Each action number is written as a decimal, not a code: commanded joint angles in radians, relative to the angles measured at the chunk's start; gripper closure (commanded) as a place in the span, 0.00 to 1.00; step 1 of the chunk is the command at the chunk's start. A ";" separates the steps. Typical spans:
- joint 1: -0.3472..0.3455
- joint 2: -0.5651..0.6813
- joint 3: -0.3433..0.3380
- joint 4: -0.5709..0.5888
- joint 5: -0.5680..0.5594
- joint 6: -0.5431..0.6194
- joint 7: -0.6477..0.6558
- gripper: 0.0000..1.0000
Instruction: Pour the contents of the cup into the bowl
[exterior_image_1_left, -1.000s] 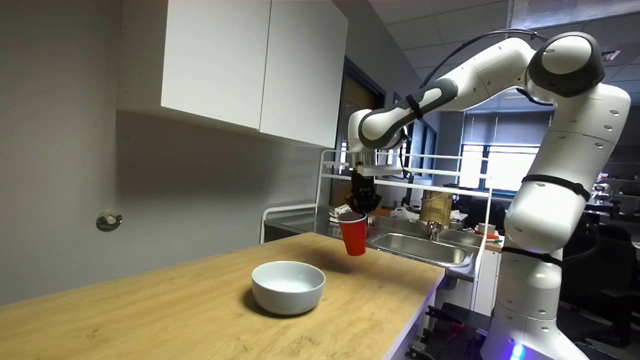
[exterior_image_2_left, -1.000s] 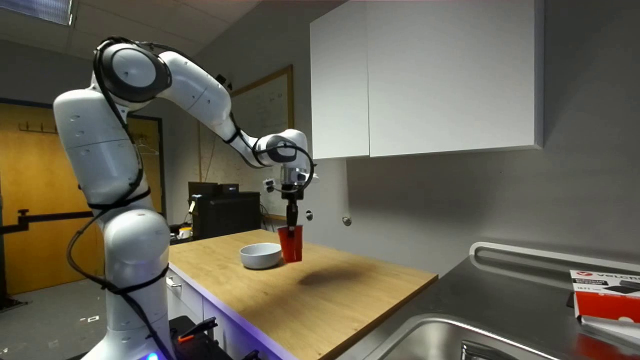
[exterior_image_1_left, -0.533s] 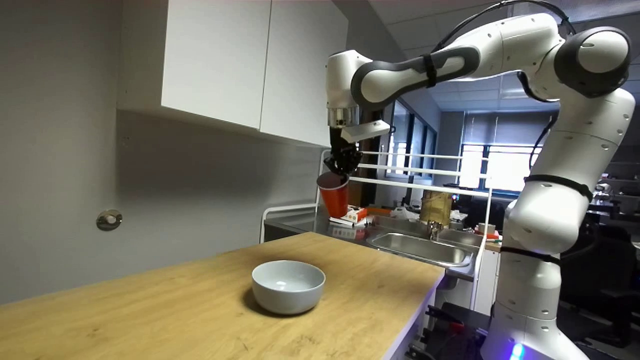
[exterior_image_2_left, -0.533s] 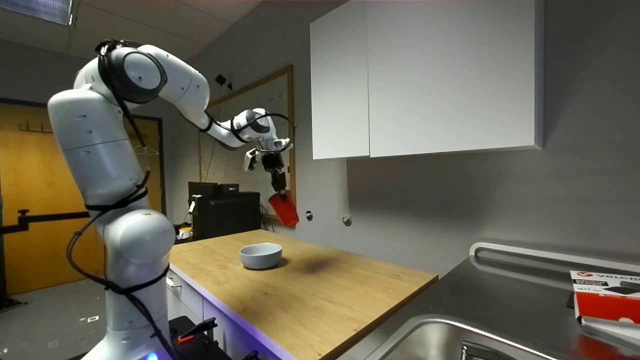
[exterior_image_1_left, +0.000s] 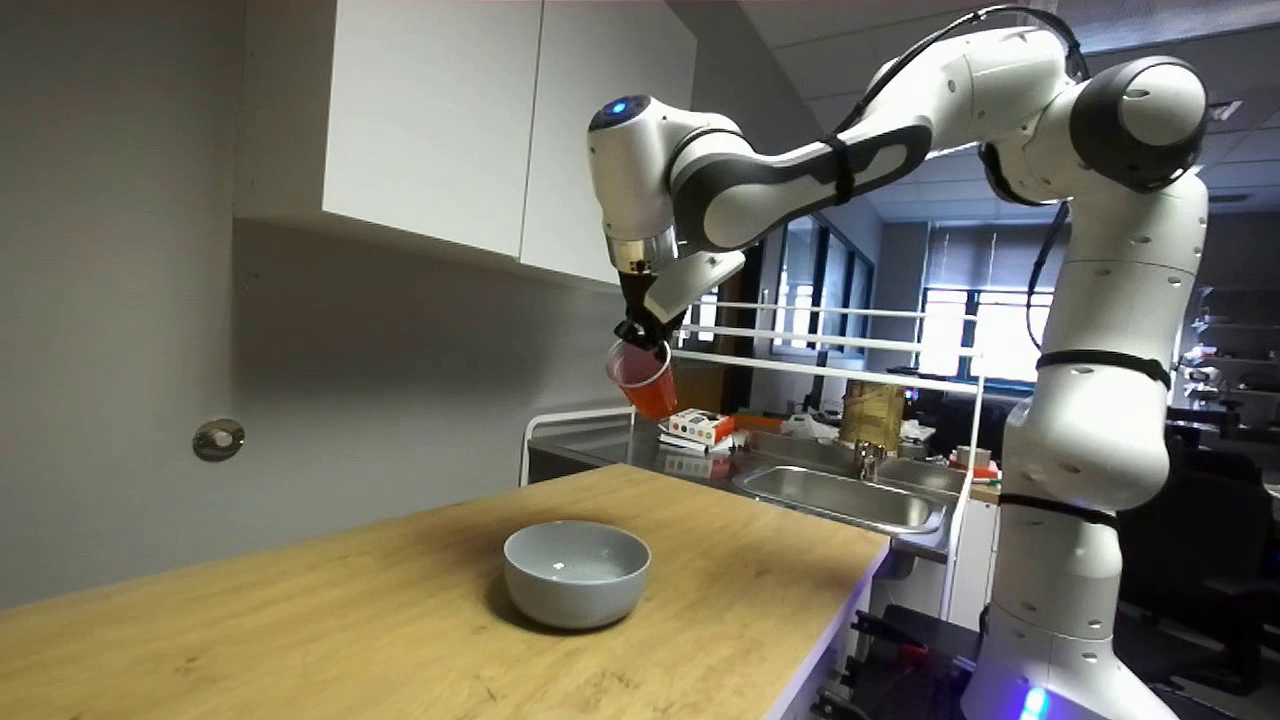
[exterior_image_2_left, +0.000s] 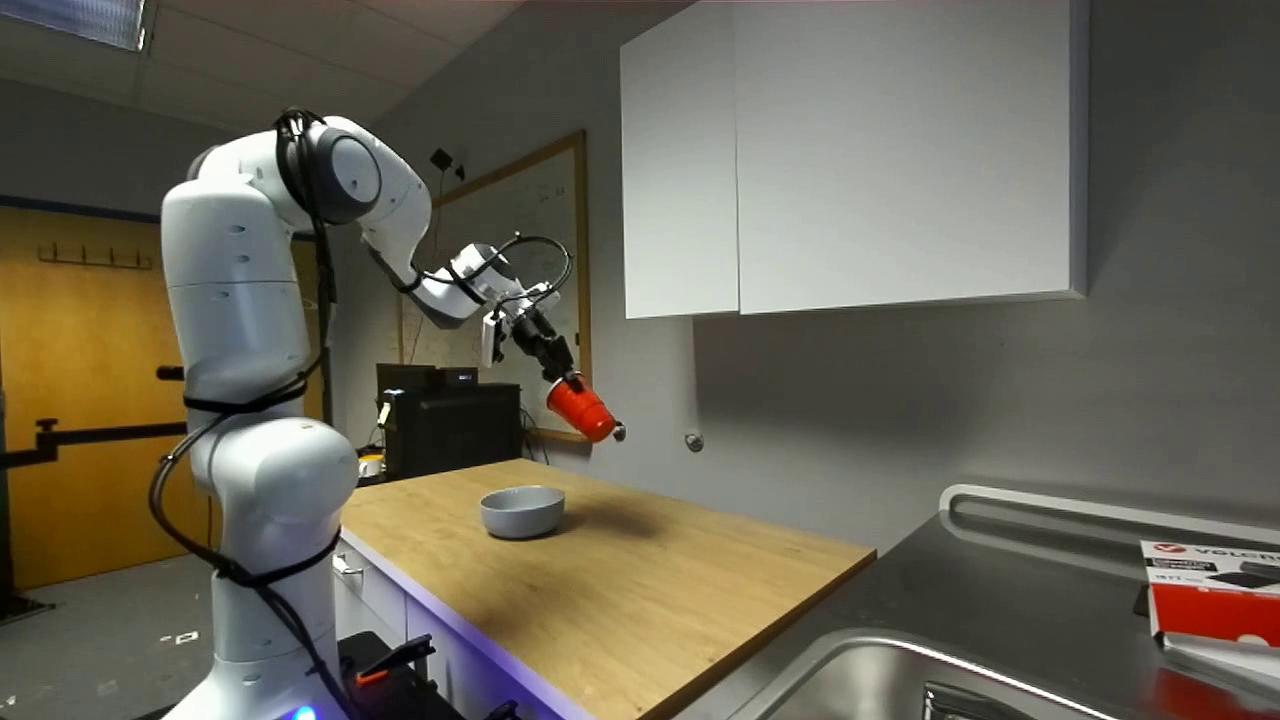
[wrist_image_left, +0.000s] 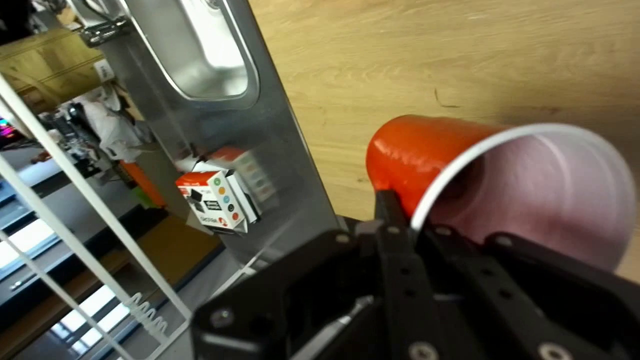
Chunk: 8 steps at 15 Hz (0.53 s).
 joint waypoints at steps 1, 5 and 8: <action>0.057 0.156 -0.010 0.074 -0.158 -0.108 0.096 0.96; 0.181 0.319 -0.006 0.104 -0.262 -0.257 0.140 0.96; 0.280 0.410 -0.006 0.138 -0.309 -0.362 0.133 0.96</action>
